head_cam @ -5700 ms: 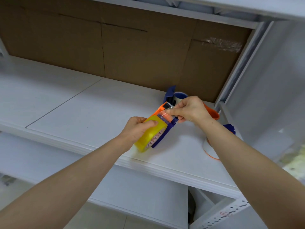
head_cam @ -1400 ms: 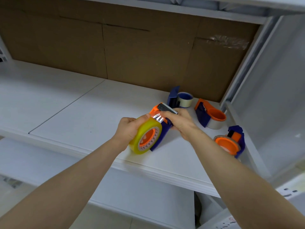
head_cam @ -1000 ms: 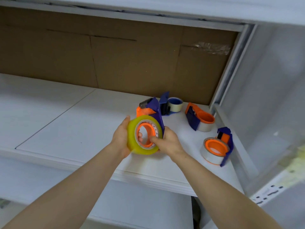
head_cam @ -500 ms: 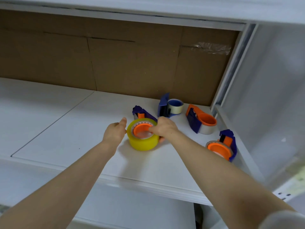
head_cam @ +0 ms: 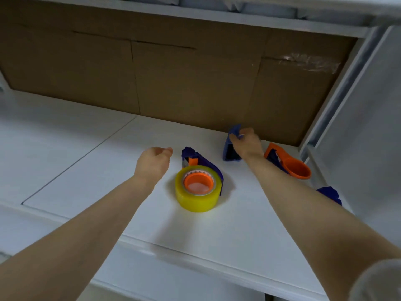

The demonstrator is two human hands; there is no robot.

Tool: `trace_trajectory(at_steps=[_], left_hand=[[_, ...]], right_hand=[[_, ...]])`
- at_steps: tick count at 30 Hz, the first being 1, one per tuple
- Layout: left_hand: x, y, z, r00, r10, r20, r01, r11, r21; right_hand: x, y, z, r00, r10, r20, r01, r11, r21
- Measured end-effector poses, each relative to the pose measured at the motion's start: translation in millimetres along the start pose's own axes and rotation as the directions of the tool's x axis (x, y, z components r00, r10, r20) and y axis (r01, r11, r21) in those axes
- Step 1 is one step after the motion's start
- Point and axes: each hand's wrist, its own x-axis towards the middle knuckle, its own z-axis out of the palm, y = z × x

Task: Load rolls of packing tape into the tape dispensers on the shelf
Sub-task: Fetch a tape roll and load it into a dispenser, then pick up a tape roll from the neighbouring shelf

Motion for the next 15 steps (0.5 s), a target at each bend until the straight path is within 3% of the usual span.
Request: trace_trajectory(at_steps=[7, 11, 15], left_hand=[[11, 20, -3, 0.997, 0.071, 0.006, -0.071, 0.993, 0.091], [10, 18, -1, 0.998, 0.063, 0.027, -0.065, 0.997, 0.049], [5, 7, 2, 0.998, 0.002, 0.056, -0.001, 1.0, -0.032]], right_hand=[[43, 9, 26, 0.948, 0.18, 0.262, -0.13, 0.972, -0.197], [51, 15, 29, 0.962, 0.131, 0.238, -0.011, 0.894, -0.447], [34, 16, 22, 0.954, 0.123, 0.272, 0.02, 0.882, -0.471]])
